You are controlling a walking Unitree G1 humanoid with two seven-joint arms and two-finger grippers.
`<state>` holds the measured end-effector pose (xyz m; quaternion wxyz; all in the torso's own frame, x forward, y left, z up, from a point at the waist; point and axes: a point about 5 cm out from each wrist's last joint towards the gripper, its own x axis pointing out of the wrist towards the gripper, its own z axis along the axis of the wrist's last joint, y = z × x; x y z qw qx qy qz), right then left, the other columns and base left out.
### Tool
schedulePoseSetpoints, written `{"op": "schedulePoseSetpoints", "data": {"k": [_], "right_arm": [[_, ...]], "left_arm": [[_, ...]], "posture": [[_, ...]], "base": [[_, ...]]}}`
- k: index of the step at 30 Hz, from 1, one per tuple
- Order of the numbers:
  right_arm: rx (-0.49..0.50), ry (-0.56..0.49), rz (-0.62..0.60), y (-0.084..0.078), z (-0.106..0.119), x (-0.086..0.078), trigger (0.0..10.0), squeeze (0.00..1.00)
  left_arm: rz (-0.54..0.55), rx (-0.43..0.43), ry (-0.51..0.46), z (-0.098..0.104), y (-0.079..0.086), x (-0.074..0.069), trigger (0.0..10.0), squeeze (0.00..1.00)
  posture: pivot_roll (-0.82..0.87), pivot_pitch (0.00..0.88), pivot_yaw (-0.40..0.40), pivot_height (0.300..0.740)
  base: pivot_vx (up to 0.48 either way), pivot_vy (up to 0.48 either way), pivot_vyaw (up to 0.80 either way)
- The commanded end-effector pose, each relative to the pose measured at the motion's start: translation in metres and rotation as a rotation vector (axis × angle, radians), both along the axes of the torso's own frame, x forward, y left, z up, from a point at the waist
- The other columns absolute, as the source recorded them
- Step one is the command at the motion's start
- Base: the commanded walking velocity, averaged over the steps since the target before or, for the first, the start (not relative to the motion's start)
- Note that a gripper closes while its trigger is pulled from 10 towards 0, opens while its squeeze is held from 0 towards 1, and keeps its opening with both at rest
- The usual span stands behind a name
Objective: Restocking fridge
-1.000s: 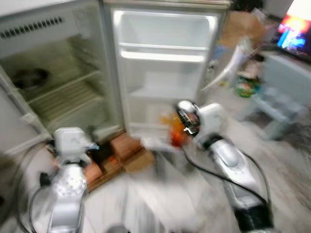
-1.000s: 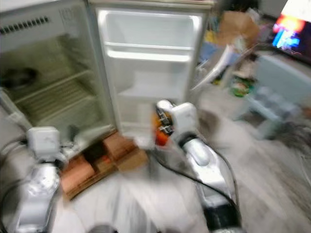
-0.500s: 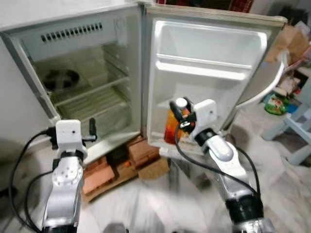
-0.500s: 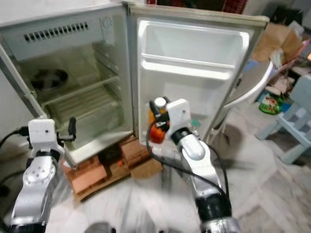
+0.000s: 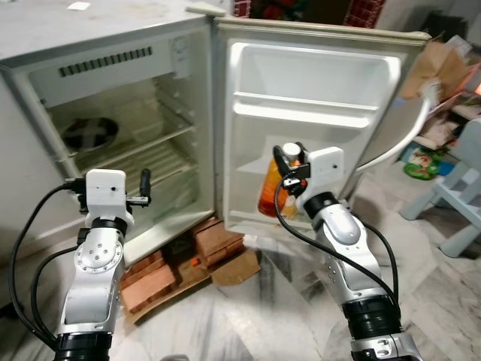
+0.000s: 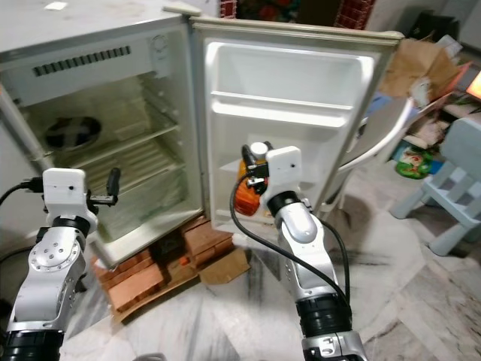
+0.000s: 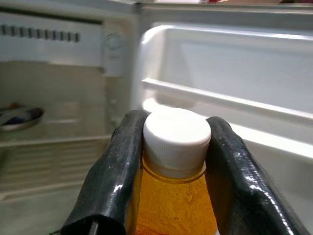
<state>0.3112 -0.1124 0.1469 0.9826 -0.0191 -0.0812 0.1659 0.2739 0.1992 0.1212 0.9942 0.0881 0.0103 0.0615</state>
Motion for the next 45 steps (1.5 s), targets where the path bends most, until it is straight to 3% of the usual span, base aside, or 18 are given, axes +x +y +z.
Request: {"op": "schedulePoseSetpoints", "data": {"k": [1, 13, 19, 25, 36, 45], "right_arm": [[-0.002, -0.026, -0.030, -0.008, 0.006, 0.002, 10.0, 0.00], [-0.021, -0.004, 0.037, -0.002, 0.001, -0.004, 10.0, 0.00], [-0.010, 0.065, 0.067, -0.002, -0.013, -0.009, 10.0, 0.00], [-0.028, 0.113, 0.168, 0.007, -0.025, -0.020, 10.0, 0.00], [-0.007, 0.116, 0.145, 0.007, -0.023, -0.021, 10.0, 0.00], [-0.031, 0.093, -0.048, -0.013, -0.025, -0.021, 10.0, 0.00]], "left_arm": [[-0.002, 0.004, 0.028, -0.005, -0.003, -0.005, 10.0, 0.00], [0.036, -0.032, 0.043, -0.009, -0.005, -0.011, 10.0, 0.00], [0.056, -0.016, 0.096, -0.018, -0.007, -0.025, 10.0, 0.00], [0.122, -0.014, 0.123, -0.022, 0.001, -0.033, 10.0, 0.00], [0.122, -0.005, 0.136, -0.021, -0.002, -0.037, 10.0, 0.00], [0.108, -0.003, 0.170, -0.026, -0.002, -0.047, 10.0, 0.00]], "posture": [[0.15, 0.000, -0.057, 0.740], [0.15, 0.015, -0.075, 0.740], [0.16, 0.026, -0.074, 0.740], [0.17, 0.052, -0.086, 0.740], [0.16, 0.065, -0.075, 0.740], [0.16, 0.093, -0.072, 0.740]], "base": [[0.405, -0.251, 0.00], [0.416, -0.060, 0.00], [0.063, 0.000, 0.00], [0.000, 0.000, 0.18], [0.000, 0.000, 0.65], [0.000, 0.000, 0.00]]}}
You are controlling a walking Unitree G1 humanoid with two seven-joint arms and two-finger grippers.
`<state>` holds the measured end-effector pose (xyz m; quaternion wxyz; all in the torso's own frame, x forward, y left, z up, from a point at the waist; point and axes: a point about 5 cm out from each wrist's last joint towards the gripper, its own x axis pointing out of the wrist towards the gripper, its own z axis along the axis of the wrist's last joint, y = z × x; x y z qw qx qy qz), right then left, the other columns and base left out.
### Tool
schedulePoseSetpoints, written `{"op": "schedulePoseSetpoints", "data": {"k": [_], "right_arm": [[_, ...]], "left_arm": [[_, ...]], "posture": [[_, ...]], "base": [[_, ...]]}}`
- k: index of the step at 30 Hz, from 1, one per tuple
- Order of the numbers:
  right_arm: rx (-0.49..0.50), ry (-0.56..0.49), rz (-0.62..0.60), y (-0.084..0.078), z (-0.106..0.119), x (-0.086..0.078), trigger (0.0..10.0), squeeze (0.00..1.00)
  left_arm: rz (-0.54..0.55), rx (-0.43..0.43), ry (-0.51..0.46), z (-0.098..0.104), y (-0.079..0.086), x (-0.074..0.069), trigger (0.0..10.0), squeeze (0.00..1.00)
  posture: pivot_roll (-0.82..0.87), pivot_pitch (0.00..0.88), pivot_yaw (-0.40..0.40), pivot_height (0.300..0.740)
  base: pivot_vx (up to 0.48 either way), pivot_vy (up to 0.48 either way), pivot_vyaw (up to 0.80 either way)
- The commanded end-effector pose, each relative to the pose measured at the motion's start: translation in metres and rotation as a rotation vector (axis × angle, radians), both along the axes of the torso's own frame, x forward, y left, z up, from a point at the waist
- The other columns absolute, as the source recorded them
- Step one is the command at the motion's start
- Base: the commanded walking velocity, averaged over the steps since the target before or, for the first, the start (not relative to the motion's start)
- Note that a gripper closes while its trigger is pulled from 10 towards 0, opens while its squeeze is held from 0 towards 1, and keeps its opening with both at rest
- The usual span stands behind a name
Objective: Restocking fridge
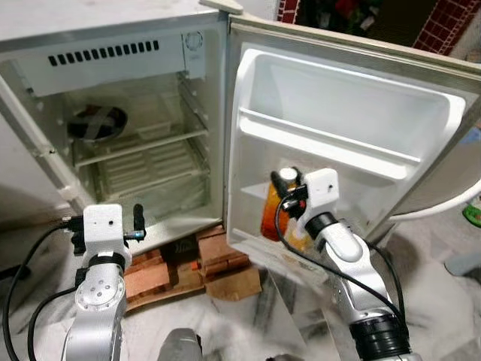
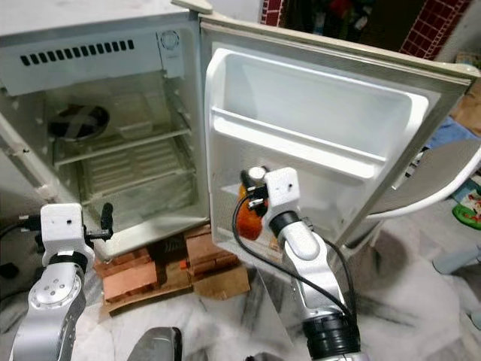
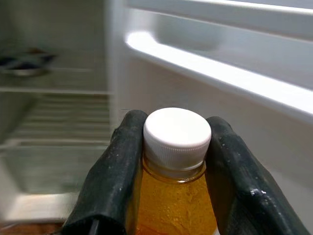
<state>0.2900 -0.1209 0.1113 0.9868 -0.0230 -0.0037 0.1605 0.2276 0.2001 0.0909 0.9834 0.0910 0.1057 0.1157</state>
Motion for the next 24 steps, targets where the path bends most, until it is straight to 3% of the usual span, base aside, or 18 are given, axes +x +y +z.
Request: {"op": "schedulePoseSetpoints", "data": {"k": [1, 12, 24], "right_arm": [[0.001, -0.064, -0.038, -0.0054, 0.0111, 0.0000, 10.0, 0.00], [0.003, -0.078, -0.115, -0.0138, 0.0130, -0.0003, 10.0, 0.00], [0.009, -0.083, -0.098, -0.0125, 0.0142, 0.0000, 10.0, 0.00]], "left_arm": [[-0.021, -0.002, -0.010, 0.0045, -0.0027, -0.0014, 10.0, 0.00], [-0.037, -0.013, -0.013, 0.0077, -0.0011, -0.0031, 10.0, 0.00], [-0.041, -0.021, -0.017, 0.0084, -0.0058, -0.0027, 10.0, 0.00]], "posture": [[0.16, 0.093, -0.072, 0.740], [0.17, 0.112, -0.080, 0.740], [0.16, 0.113, -0.086, 0.670]], "base": [[0.000, 0.000, 0.00], [0.000, 0.000, 0.00], [0.000, 0.000, 0.00]]}}
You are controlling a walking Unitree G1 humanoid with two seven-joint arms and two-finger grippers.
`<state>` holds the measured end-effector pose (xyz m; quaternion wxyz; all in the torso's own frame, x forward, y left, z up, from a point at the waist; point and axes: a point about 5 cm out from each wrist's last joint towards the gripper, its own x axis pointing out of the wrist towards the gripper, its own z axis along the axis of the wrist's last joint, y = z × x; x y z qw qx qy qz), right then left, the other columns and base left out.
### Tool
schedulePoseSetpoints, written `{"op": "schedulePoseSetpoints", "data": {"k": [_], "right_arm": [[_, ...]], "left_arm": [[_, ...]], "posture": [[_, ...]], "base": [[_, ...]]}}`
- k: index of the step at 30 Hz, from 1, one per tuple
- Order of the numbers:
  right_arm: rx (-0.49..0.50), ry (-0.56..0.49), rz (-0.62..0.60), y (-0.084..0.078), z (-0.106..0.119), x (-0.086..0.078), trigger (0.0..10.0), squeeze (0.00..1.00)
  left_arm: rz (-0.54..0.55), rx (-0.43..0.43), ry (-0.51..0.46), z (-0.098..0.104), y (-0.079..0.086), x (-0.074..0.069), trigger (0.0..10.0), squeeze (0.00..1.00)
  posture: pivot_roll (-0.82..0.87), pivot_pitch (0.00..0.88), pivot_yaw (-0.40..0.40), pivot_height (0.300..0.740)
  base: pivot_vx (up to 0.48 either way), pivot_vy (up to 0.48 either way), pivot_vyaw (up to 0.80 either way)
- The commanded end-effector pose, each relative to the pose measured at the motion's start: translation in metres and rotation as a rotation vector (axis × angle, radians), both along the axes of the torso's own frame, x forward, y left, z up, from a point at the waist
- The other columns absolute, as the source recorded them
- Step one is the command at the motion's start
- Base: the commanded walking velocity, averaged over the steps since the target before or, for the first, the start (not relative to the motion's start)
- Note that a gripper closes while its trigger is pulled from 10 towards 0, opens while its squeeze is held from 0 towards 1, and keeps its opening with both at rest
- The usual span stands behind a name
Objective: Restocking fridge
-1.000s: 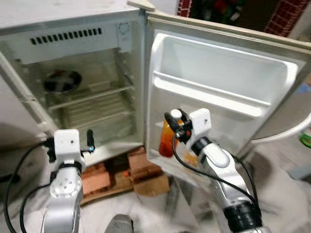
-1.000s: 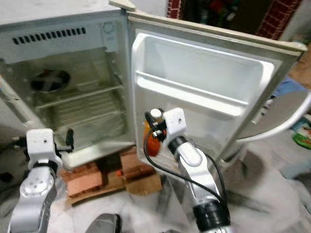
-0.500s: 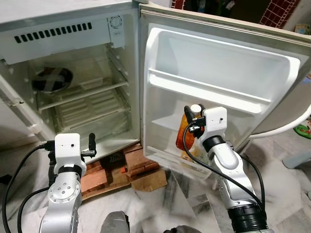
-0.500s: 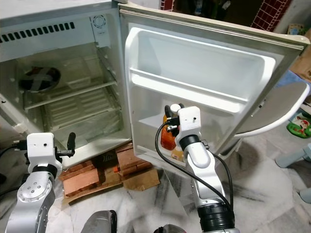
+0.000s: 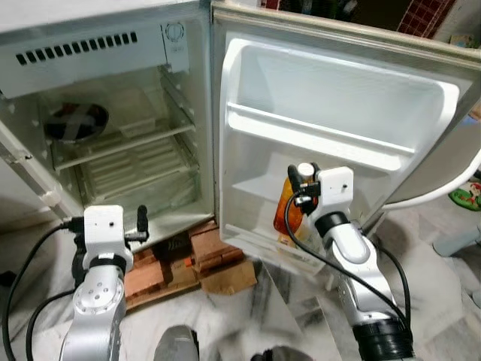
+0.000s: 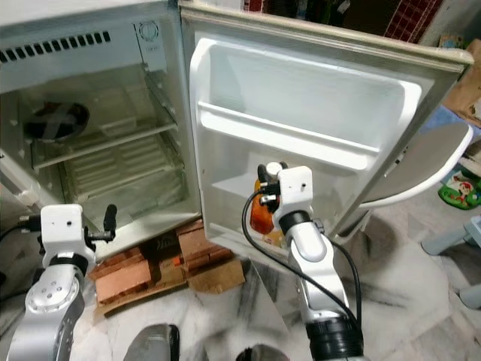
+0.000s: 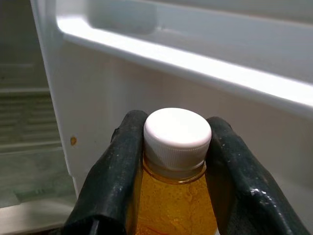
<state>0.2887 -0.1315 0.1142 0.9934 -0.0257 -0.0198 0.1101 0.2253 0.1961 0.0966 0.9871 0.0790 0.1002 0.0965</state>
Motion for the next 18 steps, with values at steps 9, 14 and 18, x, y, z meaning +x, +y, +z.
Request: {"op": "schedulePoseSetpoints", "data": {"k": [9, 14, 18], "right_arm": [[0.022, -0.058, 0.028, 0.0032, 0.0138, 0.0025, 10.0, 0.00], [0.027, -0.054, 0.026, 0.0027, 0.0129, 0.0025, 10.0, 0.00], [0.030, -0.053, 0.029, 0.0032, 0.0127, 0.0034, 10.0, 0.00]], "left_arm": [[-0.009, 0.007, -0.006, 0.0036, -0.0025, 0.0014, 10.0, 0.00], [-0.003, 0.010, -0.003, 0.0033, -0.0017, 0.0009, 10.0, 0.00], [0.002, 0.011, 0.005, 0.0019, -0.0012, 0.0005, 10.0, 0.00]], "posture": [[0.16, 0.124, -0.083, 0.660], [0.17, 0.120, -0.081, 0.660], [0.17, 0.120, -0.080, 0.635]], "base": [[0.000, 0.000, 0.00], [0.000, 0.000, 0.00], [0.000, 0.000, 0.00]]}}
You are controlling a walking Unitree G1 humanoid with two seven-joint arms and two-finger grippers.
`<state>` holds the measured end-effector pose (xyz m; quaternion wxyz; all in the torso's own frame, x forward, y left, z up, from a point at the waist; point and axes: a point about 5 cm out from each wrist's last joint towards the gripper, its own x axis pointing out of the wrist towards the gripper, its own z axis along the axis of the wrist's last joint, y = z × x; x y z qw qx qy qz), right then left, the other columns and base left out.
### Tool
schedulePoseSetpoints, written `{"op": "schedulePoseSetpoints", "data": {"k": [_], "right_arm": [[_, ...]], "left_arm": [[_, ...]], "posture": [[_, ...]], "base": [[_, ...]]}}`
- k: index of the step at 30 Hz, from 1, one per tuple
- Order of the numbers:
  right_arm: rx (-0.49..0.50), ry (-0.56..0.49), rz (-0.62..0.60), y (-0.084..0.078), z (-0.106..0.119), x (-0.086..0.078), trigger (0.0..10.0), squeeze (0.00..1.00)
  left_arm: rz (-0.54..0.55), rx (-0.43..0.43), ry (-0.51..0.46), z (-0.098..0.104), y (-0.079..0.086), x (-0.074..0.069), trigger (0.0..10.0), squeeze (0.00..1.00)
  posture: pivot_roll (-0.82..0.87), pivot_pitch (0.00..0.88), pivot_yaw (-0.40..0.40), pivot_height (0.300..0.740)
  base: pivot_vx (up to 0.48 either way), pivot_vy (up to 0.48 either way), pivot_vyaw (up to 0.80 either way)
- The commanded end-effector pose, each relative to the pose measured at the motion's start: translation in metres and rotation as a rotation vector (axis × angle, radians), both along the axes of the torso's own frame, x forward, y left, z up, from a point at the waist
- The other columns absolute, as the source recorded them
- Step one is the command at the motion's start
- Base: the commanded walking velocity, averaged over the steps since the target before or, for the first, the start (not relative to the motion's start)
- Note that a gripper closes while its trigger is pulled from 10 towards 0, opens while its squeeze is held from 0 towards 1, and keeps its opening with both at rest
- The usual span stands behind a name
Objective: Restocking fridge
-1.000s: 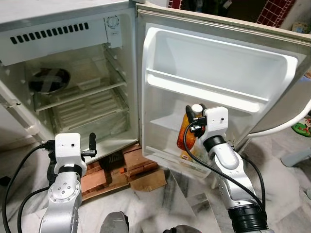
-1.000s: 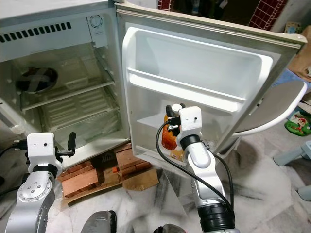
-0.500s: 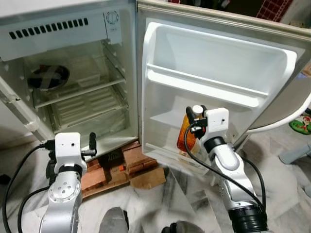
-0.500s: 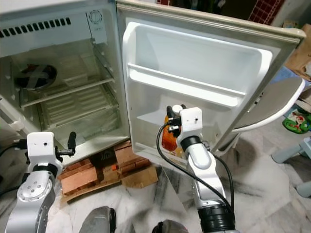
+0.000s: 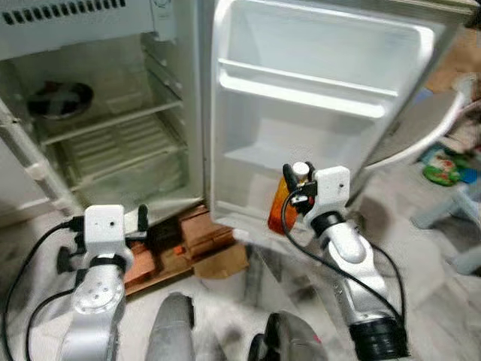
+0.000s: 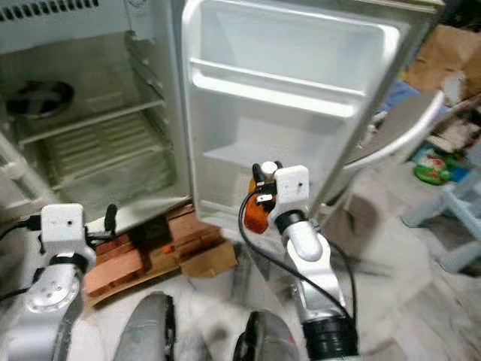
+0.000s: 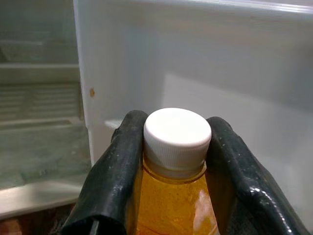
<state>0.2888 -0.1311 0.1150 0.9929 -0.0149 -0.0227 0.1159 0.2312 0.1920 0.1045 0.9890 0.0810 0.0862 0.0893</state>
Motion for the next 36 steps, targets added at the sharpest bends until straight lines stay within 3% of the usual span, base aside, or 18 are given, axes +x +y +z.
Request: {"op": "schedulePoseSetpoints", "data": {"k": [1, 14, 36], "right_arm": [[0.009, -0.050, 0.016, 0.003, 0.012, 0.004, 10.0, 0.00], [0.019, -0.067, 0.032, 0.005, 0.015, 0.005, 10.0, 0.00], [0.036, -0.099, 0.119, 0.015, 0.024, 0.007, 10.0, 0.00]], "left_arm": [[0.021, 0.007, 0.031, -0.006, 0.003, -0.005, 10.0, 0.00], [0.028, 0.026, 0.014, -0.003, 0.006, -0.003, 10.0, 0.00], [0.030, 0.027, -0.002, -0.003, 0.005, -0.001, 10.0, 0.00]], "posture": [[0.17, 0.119, -0.080, 0.625], [0.16, 0.124, -0.083, 0.615], [0.16, 0.108, -0.085, 0.615]], "base": [[0.000, 0.000, 0.00], [0.000, 0.000, 0.00], [0.398, 0.000, 0.00]]}}
